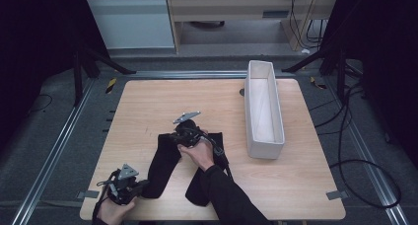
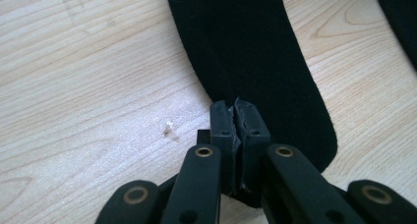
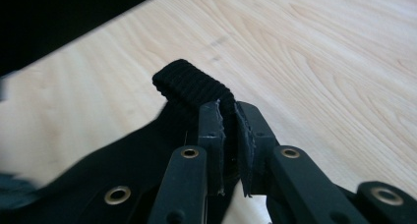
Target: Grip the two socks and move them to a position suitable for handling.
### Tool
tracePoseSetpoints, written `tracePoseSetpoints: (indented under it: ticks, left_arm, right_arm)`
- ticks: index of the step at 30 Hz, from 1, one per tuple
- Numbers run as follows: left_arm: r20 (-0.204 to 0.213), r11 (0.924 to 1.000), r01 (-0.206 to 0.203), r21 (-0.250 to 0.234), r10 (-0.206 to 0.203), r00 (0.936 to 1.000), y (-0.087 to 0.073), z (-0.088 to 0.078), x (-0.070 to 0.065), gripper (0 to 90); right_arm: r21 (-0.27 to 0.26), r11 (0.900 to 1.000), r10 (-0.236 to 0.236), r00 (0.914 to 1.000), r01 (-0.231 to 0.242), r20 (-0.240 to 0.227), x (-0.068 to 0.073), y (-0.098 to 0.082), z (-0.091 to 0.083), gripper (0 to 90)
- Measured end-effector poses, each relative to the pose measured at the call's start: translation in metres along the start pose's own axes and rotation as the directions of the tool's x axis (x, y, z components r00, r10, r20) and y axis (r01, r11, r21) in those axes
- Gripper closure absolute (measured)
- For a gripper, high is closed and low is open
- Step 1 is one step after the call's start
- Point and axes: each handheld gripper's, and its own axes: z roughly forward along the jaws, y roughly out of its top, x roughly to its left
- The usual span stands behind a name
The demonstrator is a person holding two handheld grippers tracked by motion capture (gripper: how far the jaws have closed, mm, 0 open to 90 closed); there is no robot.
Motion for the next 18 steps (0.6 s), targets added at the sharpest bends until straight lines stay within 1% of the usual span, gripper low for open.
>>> tracePoseSetpoints:
  ticks: [1,2,3,4,5,6,7,9,11,13,14,16,17,18]
  left_arm:
    - [-0.012,1.0,-0.007,-0.006,0.007,0.9999,0.0,0.0,0.001,86.4]
    - [0.0,1.0,0.005,-0.001,-0.005,1.0,0.0,-0.001,0.002,86.4]
    - [0.002,1.0,0.007,0.002,-0.007,1.0,0.0,-0.001,0.002,86.4]
    - [-0.002,1.0,0.008,0.001,-0.008,1.0,0.0,-0.002,0.003,86.4]
    - [-0.02,1.0,0.0,-0.001,0.0,0.9998,0.0,-0.002,0.005,86.4]
    - [-0.037,1.0,-0.002,-0.006,0.002,0.9993,0.0,-0.003,0.006,86.3]
    - [-0.031,0.9999,0.012,-0.004,-0.013,0.9994,-0.001,-0.003,0.006,86.3]
    - [-0.032,0.9996,0.027,-0.004,-0.028,0.9991,-0.001,-0.003,0.008,86.2]
    - [-0.046,0.9994,0.034,-0.002,-0.034,0.9983,-0.002,-0.003,0.009,85.9]
    - [-0.063,0.9994,0.036,-0.002,-0.036,0.9974,-0.002,-0.003,0.01,85.3]
    - [-0.068,0.9991,0.042,0.0,-0.042,0.9968,-0.003,-0.003,0.011,84.5]
    - [-0.086,0.9984,0.056,-0.012,-0.056,0.9947,-0.003,-0.003,0.011,80.3]
    - [-0.075,0.9973,0.072,-0.016,-0.073,0.9945,-0.003,-0.004,0.01,78.5]
    - [-0.075,0.9973,0.072,-0.016,-0.073,0.9945,-0.003,-0.004,0.01,76.6]
  right_arm:
    - [0.003,1.0,0.003,0.9999,-0.003,0.012,-0.003,0.0,0.004,81.5]
    - [0.011,1.0,0.006,0.9997,-0.006,0.025,-0.005,0.0,0.009,81.2]
    - [0.017,1.0,0.008,0.999,-0.009,0.043,-0.007,0.0,0.013,81.1]
    - [0.02,1.0,0.009,0.9986,-0.01,0.052,-0.009,-0.001,0.016,80.9]
    - [0.028,0.999,0.017,0.9979,-0.019,0.063,-0.011,-0.002,0.02,80.9]
    - [0.029,0.999,0.016,0.9973,-0.018,0.071,-0.013,-0.003,0.023,80.8]
    - [0.036,0.999,0.023,0.9964,-0.026,0.082,-0.015,-0.004,0.026,80.8]
    - [0.039,0.998,0.036,0.9956,-0.039,0.087,-0.017,-0.005,0.028,80.5]
    - [0.042,0.998,0.042,0.9951,-0.046,0.09,-0.018,-0.006,0.03,78.8]
    - [0.03,0.999,0.039,0.9956,-0.042,0.085,-0.018,-0.005,0.029,75.7]
    - [0.018,0.999,0.027,0.9959,-0.029,0.086,-0.018,-0.005,0.028,74.1]
    - [-0.008,1.0,0.018,0.9962,-0.017,0.085,-0.018,-0.002,0.022,70.8]
    - [-0.021,1.0,0.012,0.9961,-0.01,0.087,-0.018,0.0,0.018,69.6]
    - [-0.037,0.999,0.007,0.9963,-0.004,0.086,-0.018,0.002,0.013,68.5]
